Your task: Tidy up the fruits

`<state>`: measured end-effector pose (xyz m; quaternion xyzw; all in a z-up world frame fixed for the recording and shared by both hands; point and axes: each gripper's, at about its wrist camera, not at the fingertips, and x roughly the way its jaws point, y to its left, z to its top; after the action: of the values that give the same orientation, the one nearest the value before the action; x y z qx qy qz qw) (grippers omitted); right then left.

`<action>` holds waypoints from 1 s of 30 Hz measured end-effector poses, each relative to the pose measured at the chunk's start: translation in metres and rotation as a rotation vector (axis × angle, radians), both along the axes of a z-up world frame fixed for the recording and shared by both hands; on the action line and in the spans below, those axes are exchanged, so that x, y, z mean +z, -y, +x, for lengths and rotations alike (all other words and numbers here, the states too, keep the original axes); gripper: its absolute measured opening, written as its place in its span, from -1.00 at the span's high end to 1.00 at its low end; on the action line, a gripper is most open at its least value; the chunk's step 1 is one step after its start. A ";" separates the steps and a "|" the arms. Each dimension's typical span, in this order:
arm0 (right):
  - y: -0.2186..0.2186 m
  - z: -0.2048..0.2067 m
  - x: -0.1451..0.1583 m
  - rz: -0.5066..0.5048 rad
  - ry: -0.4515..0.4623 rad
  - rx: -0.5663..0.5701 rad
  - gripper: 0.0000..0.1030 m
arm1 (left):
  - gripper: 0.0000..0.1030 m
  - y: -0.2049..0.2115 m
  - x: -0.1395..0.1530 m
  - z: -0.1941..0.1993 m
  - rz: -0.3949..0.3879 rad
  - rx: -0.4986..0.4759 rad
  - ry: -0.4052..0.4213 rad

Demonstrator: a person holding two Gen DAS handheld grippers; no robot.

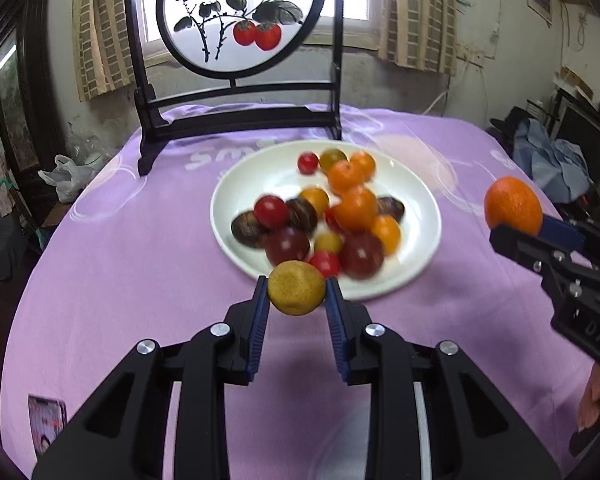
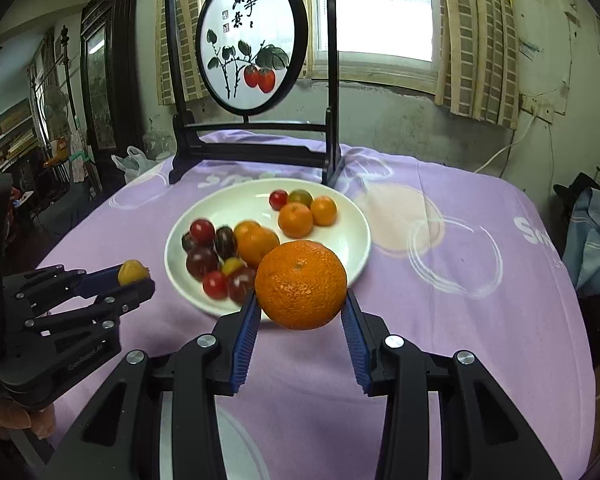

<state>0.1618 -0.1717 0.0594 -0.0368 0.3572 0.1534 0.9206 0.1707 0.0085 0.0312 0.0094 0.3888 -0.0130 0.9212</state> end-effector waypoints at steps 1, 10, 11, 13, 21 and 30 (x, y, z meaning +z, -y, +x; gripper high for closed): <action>-0.004 0.007 0.000 0.001 0.000 0.003 0.19 | 0.47 -0.002 0.001 0.009 -0.007 0.007 -0.003; -0.034 0.076 -0.020 0.012 -0.030 -0.005 0.19 | 0.47 -0.006 -0.007 0.081 -0.014 0.061 -0.024; -0.036 0.081 -0.023 0.013 -0.032 -0.010 0.19 | 0.47 -0.006 -0.009 0.087 -0.013 0.067 -0.027; -0.039 0.092 -0.029 0.015 -0.035 -0.025 0.19 | 0.47 -0.007 -0.015 0.097 -0.011 0.079 -0.032; -0.036 0.118 -0.048 0.053 -0.094 -0.073 -0.01 | 0.04 -0.012 -0.026 0.116 -0.006 0.142 -0.030; -0.017 0.089 -0.029 0.042 -0.061 -0.072 -0.33 | -0.65 -0.017 -0.011 0.091 -0.028 0.150 0.009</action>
<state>0.2511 -0.1545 0.0302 0.0003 0.3827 0.1287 0.9149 0.2613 0.0256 0.0203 -0.0326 0.3840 0.0509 0.9214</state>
